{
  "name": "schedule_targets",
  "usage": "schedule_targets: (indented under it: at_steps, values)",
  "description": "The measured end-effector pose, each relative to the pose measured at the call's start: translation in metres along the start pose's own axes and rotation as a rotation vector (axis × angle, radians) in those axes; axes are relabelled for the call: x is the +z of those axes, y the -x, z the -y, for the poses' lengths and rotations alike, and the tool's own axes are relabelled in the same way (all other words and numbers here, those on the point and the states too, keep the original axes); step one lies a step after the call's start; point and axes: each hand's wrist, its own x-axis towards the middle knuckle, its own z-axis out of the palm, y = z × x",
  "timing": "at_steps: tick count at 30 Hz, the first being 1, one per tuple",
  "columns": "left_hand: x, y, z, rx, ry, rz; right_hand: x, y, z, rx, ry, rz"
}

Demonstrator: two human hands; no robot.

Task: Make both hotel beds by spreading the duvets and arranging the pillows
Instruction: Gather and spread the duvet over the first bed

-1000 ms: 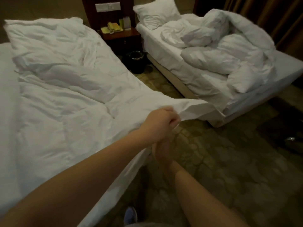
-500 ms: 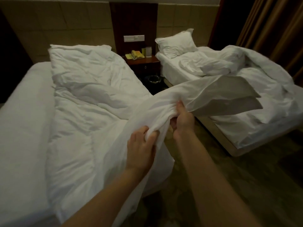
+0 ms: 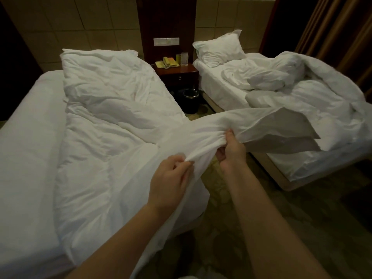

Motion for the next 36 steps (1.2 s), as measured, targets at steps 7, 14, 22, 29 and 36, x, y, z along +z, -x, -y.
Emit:
schedule_targets:
  at_steps: [7, 14, 22, 29, 36]
  values:
    - [0.02, 0.003, -0.026, -0.42, 0.162, 0.113, -0.019, 0.004, -0.006, 0.028, 0.084, 0.039]
    - [0.009, -0.034, -0.024, -0.338, -0.114, 0.137, -0.04, 0.005, -0.011, 0.046, 0.055, 0.093]
    - [0.029, -0.038, -0.058, -0.092, 0.057, 0.217, -0.045, -0.008, 0.039, -0.017, -0.171, 0.176]
    - [0.082, 0.027, -0.041, -0.062, -0.161, 0.295, -0.073, -0.009, 0.007, 0.161, -0.279, 0.014]
    - [0.092, 0.013, -0.042, -0.482, -0.203, 0.242, -0.062, -0.003, 0.002, 0.208, -0.302, 0.071]
